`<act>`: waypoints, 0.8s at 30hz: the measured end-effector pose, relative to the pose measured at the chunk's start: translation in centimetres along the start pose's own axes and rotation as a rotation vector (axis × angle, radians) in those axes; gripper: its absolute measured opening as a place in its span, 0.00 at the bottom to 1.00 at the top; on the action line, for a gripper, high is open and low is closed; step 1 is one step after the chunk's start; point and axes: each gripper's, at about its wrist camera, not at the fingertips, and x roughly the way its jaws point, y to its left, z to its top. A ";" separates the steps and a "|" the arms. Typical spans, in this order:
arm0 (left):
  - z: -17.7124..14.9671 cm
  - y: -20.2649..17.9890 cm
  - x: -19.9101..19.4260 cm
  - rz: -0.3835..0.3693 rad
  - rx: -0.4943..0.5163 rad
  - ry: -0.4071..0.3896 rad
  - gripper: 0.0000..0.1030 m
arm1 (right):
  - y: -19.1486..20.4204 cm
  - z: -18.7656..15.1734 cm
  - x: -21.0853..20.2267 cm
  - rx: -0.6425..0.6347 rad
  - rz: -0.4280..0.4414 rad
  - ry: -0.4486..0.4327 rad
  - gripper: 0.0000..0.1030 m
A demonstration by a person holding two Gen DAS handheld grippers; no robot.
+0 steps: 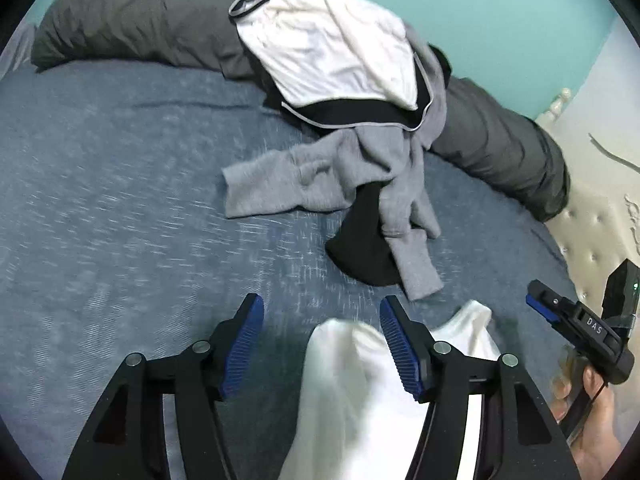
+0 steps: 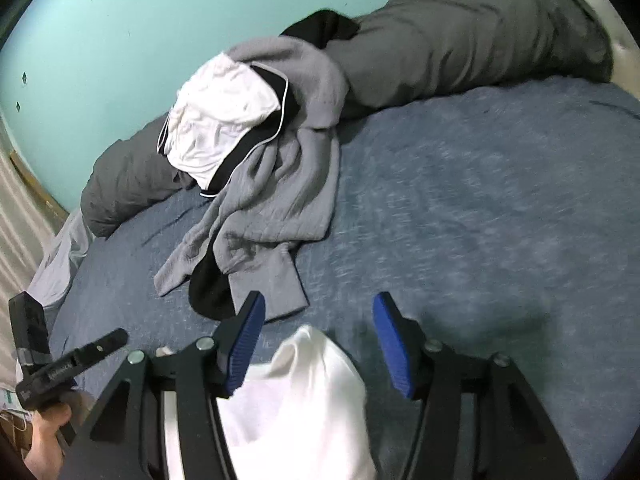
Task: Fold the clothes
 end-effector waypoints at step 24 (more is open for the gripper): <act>-25.9 5.6 -21.5 -0.038 0.010 0.232 0.63 | -4.3 -28.0 -23.7 0.053 0.022 0.310 0.57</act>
